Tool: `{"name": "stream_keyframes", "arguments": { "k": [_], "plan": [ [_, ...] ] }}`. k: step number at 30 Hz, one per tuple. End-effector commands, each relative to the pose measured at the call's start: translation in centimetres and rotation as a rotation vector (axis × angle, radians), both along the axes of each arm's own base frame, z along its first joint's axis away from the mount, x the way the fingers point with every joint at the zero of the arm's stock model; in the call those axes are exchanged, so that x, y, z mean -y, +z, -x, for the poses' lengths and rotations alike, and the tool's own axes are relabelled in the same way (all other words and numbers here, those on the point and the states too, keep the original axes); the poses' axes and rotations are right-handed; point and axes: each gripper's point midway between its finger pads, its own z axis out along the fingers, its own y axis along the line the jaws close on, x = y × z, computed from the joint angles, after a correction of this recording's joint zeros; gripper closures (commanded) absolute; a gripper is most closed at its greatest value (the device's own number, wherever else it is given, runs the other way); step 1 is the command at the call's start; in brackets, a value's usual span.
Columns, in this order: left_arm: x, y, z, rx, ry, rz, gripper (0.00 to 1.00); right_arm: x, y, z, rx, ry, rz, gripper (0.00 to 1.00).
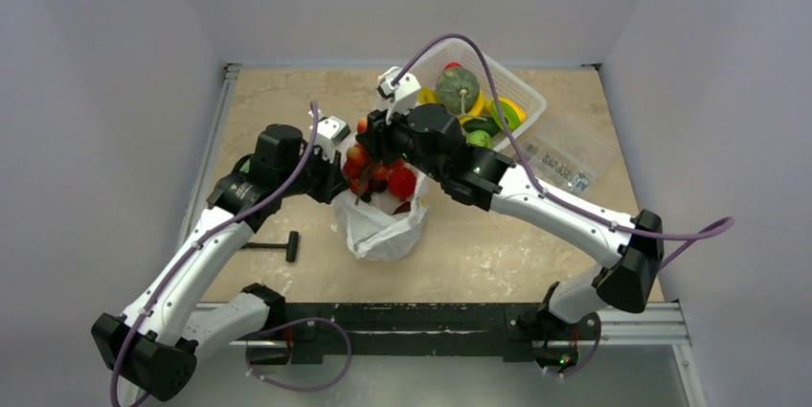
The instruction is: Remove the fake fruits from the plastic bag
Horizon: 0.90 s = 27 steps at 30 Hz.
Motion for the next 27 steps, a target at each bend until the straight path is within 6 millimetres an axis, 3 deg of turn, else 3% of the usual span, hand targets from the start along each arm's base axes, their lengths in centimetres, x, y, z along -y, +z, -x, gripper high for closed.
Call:
{"name": "stream_keyframes", "arguments": {
  "k": [1,6,17,22,27],
  "plan": [
    [-1.0,0.7,-1.6,0.062,0.075,-0.039,1.00,0.7,6.8,0.0,0.104,-0.009,-0.121,1.00],
    [-2.3,-0.1,-2.4,0.041,0.153,-0.098,1.00,1.6,9.6,0.8,0.124,-0.003,-0.161,1.00],
    [-3.9,0.3,-2.9,0.078,0.246,-0.130,1.00,4.9,14.7,1.6,0.183,-0.067,-0.229,1.00],
    [-6.6,0.7,-3.6,0.122,0.396,-0.188,1.00,8.1,16.8,1.0,0.239,-0.190,-0.211,1.00],
    [-7.3,1.2,-3.7,0.147,0.438,-0.189,1.00,13.4,18.4,-0.4,0.301,-0.407,-0.170,1.00]
  ]
}}
